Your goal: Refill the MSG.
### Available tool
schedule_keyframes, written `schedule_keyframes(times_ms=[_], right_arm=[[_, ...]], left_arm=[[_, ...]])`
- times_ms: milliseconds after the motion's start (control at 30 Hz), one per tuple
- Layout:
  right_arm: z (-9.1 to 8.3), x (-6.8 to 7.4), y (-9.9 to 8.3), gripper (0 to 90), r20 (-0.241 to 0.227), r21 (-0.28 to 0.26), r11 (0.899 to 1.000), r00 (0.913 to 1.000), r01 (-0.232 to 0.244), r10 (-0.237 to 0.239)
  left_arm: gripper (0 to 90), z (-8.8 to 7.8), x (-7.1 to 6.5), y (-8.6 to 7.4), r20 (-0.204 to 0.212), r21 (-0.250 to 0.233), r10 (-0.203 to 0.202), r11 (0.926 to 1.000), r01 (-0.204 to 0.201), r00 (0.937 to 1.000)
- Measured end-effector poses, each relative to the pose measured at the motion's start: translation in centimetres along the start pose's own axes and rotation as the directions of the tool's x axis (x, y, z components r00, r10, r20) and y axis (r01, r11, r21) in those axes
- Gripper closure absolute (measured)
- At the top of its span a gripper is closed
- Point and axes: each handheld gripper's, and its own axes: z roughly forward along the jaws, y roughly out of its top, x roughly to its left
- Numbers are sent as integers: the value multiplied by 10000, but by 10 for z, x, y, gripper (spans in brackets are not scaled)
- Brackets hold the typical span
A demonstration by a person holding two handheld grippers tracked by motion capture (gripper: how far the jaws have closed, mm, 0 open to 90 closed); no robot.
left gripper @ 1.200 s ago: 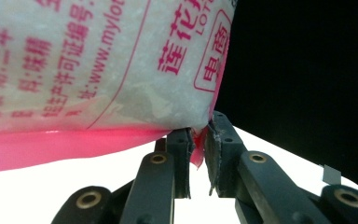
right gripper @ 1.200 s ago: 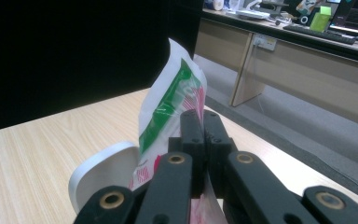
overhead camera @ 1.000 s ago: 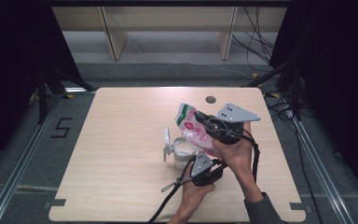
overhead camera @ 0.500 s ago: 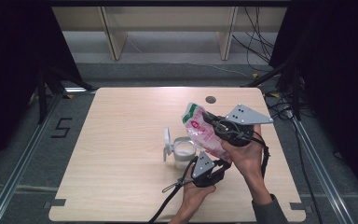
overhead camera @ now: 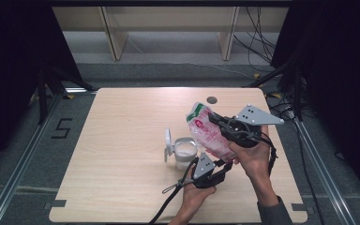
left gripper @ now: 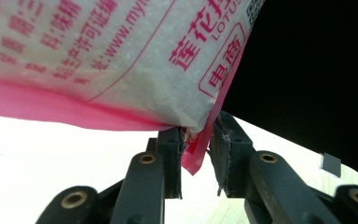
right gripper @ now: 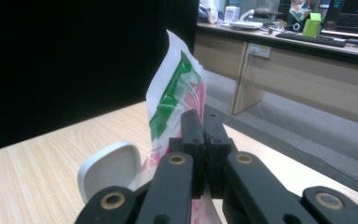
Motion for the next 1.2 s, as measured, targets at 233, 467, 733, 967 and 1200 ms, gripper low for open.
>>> schedule_keyframes(times_ms=[233,467,733,967,1200], right_arm=[[-10,-4,-1,900,-154,-253,9996,9998,-126,122],[-19,-8,-6,900,-405,-263,9965,9962,-788,777],[-23,-8,-9,900,-472,-329,9944,9940,-1007,991],[-29,-9,-11,900,-413,-412,9915,9917,-1234,1217],[-32,-10,-11,900,-579,-587,9912,9917,-1184,1150]], left_arm=[[714,-4,-2,-1,-61,108,72,9999,-72,10000],[686,-10,-1,-5,-116,300,179,9994,-176,9998],[668,-14,0,-7,-129,343,196,9992,-192,9997],[647,-20,0,-9,-120,488,126,9987,-120,9998],[612,-31,0,-9,-33,760,262,9968,-258,9997]])
